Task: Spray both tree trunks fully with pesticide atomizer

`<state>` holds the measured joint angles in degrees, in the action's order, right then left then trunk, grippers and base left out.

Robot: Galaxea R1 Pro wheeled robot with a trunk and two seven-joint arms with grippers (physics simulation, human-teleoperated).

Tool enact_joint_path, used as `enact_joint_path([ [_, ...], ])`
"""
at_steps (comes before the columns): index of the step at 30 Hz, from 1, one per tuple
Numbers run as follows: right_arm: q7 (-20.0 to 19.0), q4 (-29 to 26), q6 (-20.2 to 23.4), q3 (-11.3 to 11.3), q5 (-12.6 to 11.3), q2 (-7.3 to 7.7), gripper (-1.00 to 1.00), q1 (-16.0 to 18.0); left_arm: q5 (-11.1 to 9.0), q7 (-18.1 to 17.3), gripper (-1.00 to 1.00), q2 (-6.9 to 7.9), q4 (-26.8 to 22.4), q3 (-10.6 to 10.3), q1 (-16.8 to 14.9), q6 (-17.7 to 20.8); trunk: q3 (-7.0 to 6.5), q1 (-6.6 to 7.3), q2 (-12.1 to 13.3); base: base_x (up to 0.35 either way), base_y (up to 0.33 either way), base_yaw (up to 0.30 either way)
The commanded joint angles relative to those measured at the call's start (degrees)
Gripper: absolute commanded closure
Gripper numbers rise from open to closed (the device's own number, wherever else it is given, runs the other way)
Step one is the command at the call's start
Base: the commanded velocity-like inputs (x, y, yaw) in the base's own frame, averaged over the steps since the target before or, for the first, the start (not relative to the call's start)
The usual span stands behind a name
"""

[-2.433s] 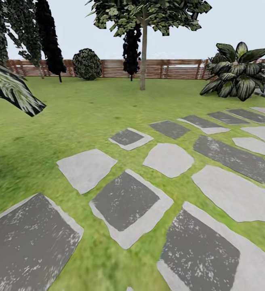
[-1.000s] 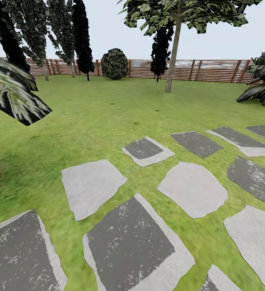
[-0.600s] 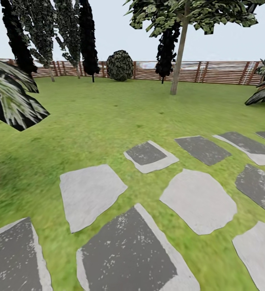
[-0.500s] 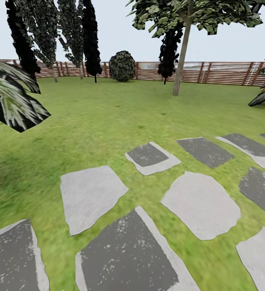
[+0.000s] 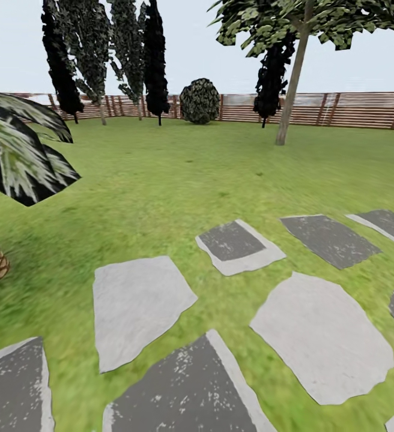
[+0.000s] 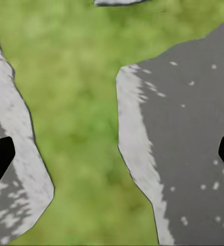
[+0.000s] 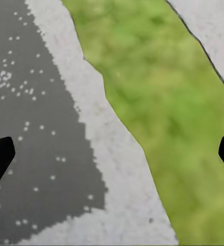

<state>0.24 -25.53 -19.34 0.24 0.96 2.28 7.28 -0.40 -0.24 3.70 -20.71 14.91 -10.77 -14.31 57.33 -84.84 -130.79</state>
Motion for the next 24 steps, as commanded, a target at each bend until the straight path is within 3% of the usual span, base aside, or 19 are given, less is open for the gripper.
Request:
enact_joint_path([
  [1, 0.0, 0.0, -0.2, 0.0, 0.1, 0.01, -1.0, 0.0, 0.0, 0.0, -1.0, -0.01, 0.1, 0.1, 0.0, -0.2, -0.01, -0.02, 0.0, 0.338, -0.128, 0.17],
  [11, 0.0, 0.0, -0.1, 0.0, 0.1, 0.01, -1.0, 0.0, 0.0, 0.0, -1.0, -0.01, 0.1, 0.1, 0.0, -0.2, -0.56, -0.02, 0.0, 0.338, -0.128, 0.155],
  [24, -0.1, 0.1, -0.1, 0.0, 0.2, 0.01, -1.0, 0.0, 0.0, 0.0, -1.0, -0.01, 0.1, 0.1, 0.0, -0.2, -0.6, -0.02, 0.0, 0.338, -0.128, 0.01],
])
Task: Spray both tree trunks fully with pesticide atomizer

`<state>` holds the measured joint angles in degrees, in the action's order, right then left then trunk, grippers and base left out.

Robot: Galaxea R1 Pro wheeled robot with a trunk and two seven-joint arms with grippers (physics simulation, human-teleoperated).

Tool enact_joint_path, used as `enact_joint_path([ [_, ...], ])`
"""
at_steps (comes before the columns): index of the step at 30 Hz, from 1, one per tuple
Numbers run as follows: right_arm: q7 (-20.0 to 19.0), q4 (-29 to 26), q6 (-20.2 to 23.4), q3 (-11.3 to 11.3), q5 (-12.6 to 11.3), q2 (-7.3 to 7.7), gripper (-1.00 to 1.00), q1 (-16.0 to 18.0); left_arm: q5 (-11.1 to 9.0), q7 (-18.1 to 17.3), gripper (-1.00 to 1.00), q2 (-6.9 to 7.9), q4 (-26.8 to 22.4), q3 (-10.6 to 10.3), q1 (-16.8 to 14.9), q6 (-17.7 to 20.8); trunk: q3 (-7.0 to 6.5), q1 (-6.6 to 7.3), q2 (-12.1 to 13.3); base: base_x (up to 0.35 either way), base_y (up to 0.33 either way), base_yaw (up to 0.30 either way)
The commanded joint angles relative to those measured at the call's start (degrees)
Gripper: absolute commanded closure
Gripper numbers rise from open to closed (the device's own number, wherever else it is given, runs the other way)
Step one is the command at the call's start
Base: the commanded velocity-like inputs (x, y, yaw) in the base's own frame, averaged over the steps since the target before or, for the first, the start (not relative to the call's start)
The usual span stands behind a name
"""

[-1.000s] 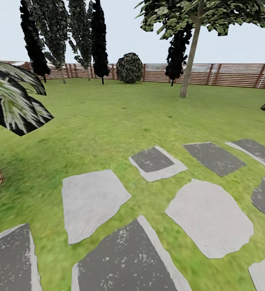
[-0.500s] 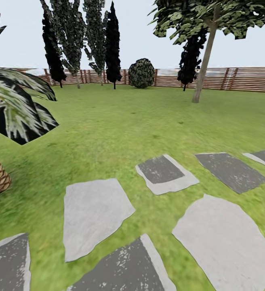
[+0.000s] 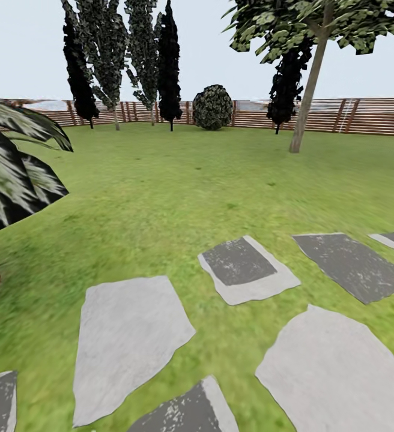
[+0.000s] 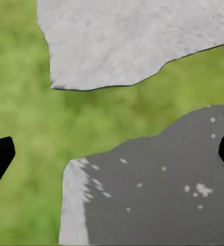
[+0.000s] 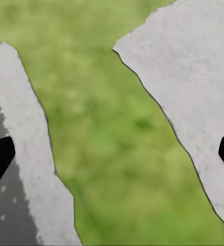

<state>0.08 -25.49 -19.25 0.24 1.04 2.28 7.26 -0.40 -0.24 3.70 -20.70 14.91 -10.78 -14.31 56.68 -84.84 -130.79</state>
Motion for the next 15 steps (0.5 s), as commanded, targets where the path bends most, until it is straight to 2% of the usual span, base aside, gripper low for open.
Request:
enact_joint_path([
  [1, 0.0, 0.0, -0.2, 0.0, 0.1, 0.01, -1.0, 0.0, 0.0, 0.0, -1.0, -0.01, 0.0, 0.1, 0.0, -0.2, 0.05, -0.02, 0.0, 0.338, -0.128, 0.0],
  [15, 0.1, 1.8, -0.2, 0.0, 0.1, 0.01, -1.0, 0.0, 0.0, 0.0, -1.0, -0.01, 0.0, 0.1, 0.0, -0.2, 0.05, -0.02, 0.0, 0.338, -0.128, 0.0],
])
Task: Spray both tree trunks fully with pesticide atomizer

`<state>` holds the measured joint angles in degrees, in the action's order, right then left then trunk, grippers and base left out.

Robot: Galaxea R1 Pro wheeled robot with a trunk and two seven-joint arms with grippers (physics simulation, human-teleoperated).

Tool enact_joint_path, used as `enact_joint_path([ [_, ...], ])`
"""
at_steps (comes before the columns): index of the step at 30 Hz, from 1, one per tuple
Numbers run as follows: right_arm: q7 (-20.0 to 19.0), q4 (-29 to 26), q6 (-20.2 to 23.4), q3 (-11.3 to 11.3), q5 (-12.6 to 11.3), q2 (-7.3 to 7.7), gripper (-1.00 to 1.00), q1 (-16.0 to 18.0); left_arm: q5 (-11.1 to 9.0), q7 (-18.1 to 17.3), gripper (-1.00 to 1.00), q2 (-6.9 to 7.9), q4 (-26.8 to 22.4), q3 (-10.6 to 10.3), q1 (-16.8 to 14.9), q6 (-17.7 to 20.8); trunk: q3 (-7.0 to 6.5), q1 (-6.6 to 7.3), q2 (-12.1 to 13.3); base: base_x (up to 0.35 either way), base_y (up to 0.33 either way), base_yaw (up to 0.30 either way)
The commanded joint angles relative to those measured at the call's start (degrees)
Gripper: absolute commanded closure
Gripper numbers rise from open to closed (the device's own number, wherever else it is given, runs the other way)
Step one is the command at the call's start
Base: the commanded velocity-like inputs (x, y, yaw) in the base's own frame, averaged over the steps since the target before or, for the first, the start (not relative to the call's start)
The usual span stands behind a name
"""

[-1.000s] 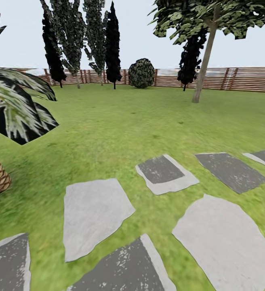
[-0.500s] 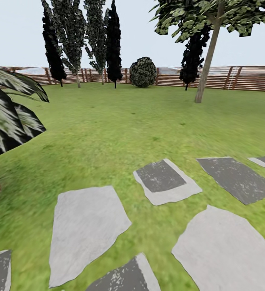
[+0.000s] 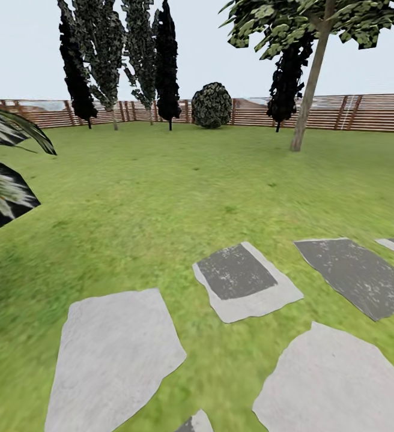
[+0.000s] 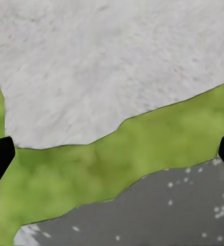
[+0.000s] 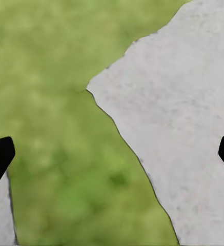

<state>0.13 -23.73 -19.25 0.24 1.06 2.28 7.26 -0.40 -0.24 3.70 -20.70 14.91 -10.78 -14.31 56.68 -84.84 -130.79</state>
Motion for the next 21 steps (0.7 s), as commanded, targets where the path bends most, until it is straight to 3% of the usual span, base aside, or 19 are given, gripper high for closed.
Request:
enact_joint_path([
  [1, 0.0, 0.1, -0.2, 0.0, 0.1, 0.01, -1.0, 0.0, 0.0, 0.0, -1.0, -0.01, 0.0, 0.1, 0.0, -0.2, 0.05, -0.02, 0.0, 0.338, -0.128, 0.0],
  [9, 0.1, 0.2, -0.3, -0.1, 0.1, 0.01, -1.0, 0.0, 0.0, 0.0, -1.0, -0.01, 0.0, 0.1, 0.0, -0.2, 0.05, -0.02, 0.0, 0.338, -0.128, 0.012],
  [21, 0.1, 0.3, -0.3, -0.1, 0.0, 0.0, -1.0, 0.0, 0.0, 0.0, -1.0, -0.01, 0.0, 0.1, 0.0, -0.2, 0.05, -0.02, 0.0, 0.338, -0.128, 0.225],
])
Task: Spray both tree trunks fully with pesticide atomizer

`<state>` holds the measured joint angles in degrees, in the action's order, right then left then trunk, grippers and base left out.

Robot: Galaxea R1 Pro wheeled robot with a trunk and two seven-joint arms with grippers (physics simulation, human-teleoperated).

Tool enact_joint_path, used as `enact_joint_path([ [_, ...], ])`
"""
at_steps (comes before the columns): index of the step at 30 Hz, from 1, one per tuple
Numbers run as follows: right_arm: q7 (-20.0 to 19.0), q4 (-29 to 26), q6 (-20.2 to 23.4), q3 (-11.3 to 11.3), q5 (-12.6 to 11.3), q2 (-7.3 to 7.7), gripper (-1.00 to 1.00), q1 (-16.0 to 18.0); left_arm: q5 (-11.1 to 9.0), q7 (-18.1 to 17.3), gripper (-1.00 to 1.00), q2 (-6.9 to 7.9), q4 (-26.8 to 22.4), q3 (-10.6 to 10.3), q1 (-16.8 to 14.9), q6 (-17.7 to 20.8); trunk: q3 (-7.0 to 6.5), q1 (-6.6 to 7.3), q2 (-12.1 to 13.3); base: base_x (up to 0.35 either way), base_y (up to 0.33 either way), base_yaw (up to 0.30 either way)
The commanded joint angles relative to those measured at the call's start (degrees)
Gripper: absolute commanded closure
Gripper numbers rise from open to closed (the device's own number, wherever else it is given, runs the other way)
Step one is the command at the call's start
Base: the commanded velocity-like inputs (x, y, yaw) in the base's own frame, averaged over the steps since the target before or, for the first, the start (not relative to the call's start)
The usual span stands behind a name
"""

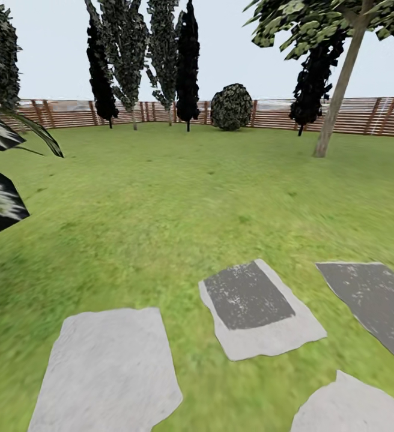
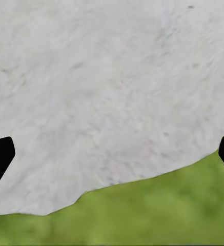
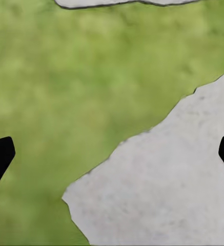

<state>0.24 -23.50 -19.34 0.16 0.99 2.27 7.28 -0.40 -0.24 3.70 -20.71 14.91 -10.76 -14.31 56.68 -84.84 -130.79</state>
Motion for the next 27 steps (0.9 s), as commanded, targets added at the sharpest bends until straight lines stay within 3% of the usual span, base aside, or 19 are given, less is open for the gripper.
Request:
enact_joint_path([
  [1, 0.0, 0.0, -0.2, 0.0, 0.1, 0.01, -1.0, 0.0, 0.0, 0.0, -1.0, -0.01, 0.1, 0.1, 0.0, -0.2, 0.05, -0.02, 0.0, 0.338, -0.128, 0.245],
  [16, 0.0, 0.0, -0.2, 0.0, 0.1, 0.02, -1.0, 0.0, 0.0, 0.0, -1.0, 0.07, 0.0, 0.1, 0.0, -0.2, 0.05, -0.02, 0.0, 0.338, -0.128, 0.235],
  [23, 0.0, 0.0, -0.2, 0.0, 0.1, 0.0, -1.0, 0.0, 0.0, 0.0, -1.0, 0.07, 0.0, 0.1, 0.0, -0.2, 0.05, -0.02, 0.0, 0.338, -0.128, 0.029],
  [27, 0.0, 0.0, -0.2, 0.0, 0.1, 0.0, -1.0, 0.0, 0.0, -0.1, -1.0, 0.07, 0.0, 1.3, 0.0, -0.2, 0.05, -0.02, 0.0, 0.338, -0.126, 0.001],
])
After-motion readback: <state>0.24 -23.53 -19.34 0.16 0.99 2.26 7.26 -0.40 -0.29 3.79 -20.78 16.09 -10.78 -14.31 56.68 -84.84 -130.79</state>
